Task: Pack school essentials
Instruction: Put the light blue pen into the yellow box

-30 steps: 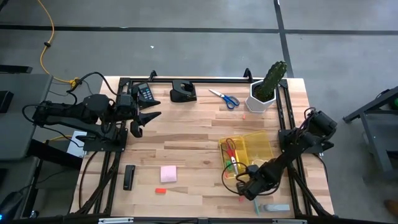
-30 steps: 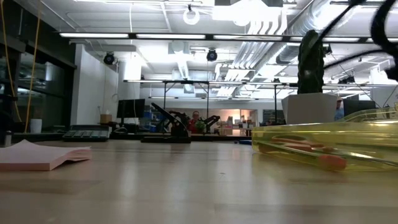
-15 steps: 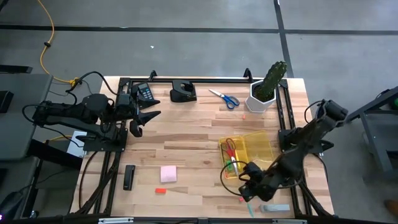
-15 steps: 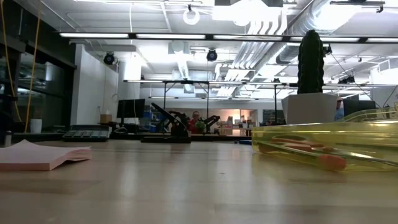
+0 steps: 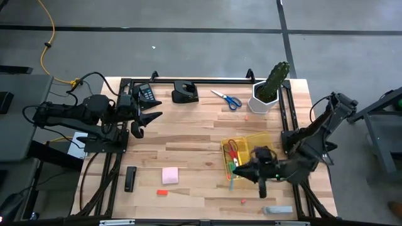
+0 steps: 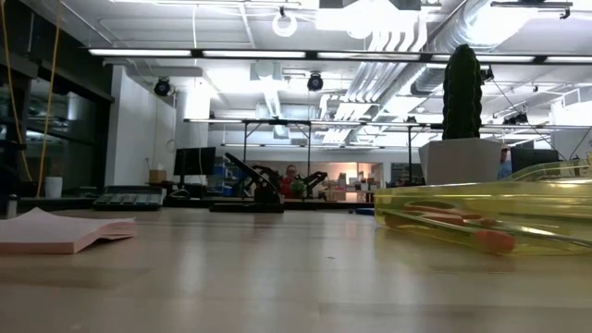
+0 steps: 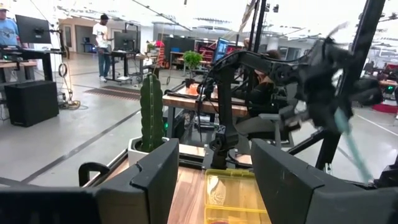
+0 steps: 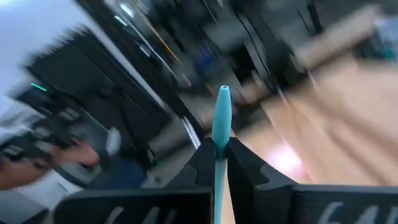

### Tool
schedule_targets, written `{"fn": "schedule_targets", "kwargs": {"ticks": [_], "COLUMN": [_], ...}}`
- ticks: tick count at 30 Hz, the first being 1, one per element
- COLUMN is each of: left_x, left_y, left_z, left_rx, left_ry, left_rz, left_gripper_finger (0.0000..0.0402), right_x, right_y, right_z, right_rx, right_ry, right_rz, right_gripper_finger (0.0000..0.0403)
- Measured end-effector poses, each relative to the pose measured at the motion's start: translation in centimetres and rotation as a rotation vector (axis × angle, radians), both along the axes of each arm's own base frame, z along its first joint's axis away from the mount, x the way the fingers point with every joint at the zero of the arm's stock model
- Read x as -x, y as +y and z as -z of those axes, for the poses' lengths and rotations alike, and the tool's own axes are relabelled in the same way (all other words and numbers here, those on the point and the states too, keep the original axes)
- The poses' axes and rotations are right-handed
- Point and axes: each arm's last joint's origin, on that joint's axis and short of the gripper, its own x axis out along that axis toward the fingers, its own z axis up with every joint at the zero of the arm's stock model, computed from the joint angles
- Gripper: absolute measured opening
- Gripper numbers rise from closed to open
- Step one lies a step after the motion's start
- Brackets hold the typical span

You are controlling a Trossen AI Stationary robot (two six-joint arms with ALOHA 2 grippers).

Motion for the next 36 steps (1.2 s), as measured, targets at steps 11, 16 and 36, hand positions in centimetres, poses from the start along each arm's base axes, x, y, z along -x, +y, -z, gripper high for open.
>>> {"fn": "schedule_targets", "kwargs": {"ticks": [11, 16, 36], "left_x": [0.0, 0.0, 0.0], "left_y": [0.0, 0.0, 0.0], "left_z": [0.0, 0.0, 0.0], "left_rx": [0.000, 0.002, 0.001], "left_ry": [-0.005, -0.006, 0.003], "left_rz": [0.000, 0.000, 0.002], "left_gripper_finger": [0.0188, 0.0188, 0.0188], "right_x": [-1.1, -2.9, -1.6], "right_y": [-2.2, -3.9, -4.0], "right_z": [-6.7, -6.4, -5.7], "right_rx": [0.425, 0.446, 0.309], "right_ry": [-0.636, -0.661, -0.470], "right_rz": [-0.032, -0.067, -0.166], "right_gripper_finger": [0.0000, 0.0000, 0.0000]}}
